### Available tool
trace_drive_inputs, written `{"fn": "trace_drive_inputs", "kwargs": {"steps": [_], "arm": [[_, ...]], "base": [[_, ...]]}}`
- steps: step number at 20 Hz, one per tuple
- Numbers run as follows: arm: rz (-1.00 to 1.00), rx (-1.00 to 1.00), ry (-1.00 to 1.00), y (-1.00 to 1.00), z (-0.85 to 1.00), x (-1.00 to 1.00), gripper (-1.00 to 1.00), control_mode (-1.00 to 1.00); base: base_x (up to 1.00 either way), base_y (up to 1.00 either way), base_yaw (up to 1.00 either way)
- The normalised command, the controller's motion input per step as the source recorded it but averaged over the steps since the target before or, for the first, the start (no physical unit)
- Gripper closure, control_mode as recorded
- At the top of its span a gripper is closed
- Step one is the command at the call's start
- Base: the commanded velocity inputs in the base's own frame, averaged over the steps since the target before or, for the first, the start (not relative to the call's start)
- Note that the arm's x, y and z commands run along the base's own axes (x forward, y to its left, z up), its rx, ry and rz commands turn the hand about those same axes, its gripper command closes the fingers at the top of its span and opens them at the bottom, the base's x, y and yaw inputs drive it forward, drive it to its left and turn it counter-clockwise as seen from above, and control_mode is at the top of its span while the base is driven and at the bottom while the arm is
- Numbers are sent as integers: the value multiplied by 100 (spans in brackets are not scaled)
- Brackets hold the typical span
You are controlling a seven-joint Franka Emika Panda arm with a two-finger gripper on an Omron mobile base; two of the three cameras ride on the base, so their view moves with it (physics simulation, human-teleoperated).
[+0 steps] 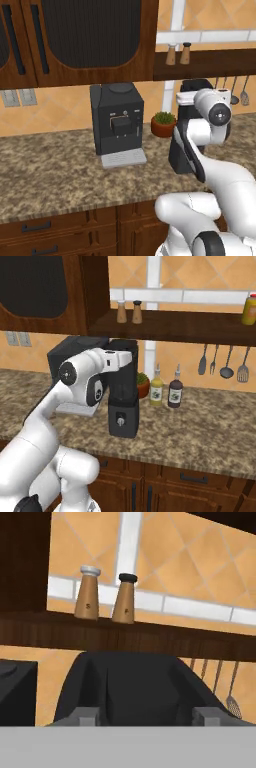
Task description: Close the lid blender by securely placing the lid on top.
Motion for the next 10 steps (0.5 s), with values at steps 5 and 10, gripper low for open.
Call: {"fn": "trace_drive_inputs", "kwargs": {"steps": [5, 10], "arm": [[-3, -21, 0, 72, -27, -100, -100, -100], [-8, -18, 9, 69, -34, -100, -100, -100]], "base": [[0, 0, 0], [0, 0, 0]]}}
